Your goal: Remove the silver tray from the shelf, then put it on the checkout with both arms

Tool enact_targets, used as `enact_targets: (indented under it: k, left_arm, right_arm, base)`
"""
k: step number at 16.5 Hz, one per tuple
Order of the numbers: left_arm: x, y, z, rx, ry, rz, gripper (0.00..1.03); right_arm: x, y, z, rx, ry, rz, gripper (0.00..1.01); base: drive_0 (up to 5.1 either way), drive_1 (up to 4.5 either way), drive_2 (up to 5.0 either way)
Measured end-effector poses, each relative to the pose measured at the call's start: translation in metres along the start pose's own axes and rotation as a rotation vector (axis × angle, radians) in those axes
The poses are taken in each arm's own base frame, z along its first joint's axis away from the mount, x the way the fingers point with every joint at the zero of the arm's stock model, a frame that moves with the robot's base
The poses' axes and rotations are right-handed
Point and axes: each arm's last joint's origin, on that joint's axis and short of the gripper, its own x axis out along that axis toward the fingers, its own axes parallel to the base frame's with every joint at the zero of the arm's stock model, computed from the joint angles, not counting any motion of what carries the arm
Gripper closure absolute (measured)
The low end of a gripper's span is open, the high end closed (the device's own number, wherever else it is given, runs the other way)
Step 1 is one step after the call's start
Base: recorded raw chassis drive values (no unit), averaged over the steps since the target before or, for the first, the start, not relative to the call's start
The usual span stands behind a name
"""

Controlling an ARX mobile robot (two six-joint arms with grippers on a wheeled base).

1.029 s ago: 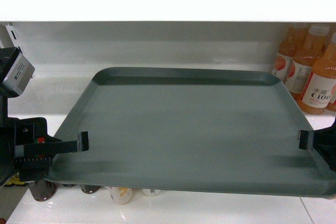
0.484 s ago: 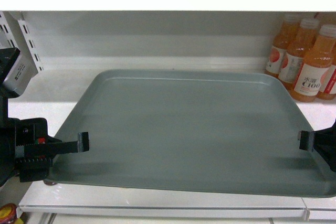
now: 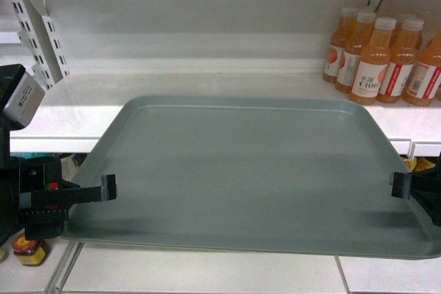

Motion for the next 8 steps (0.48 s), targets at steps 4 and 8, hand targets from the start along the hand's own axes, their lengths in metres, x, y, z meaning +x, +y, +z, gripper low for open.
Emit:
enact_targets:
  k: [4, 8]
  left_arm:
    - [0.0, 0.0002, -0.0004, -0.003, 0.005, 0.001, 1.0]
    - [0.0001, 0.0001, -0.0002, -0.005, 0.002, 0.0, 1.0]
  right_arm:
    - [0.0, -0.0001, -0.0004, 0.0, 0.003, -0.001, 0.98]
    - [-0.0001, -0.0002, -0.0004, 0.0, 0.003, -0.001, 0.98]
  base:
    - [0.1, -3.8, 3.9]
    - [0.3, -3.83, 4.5]
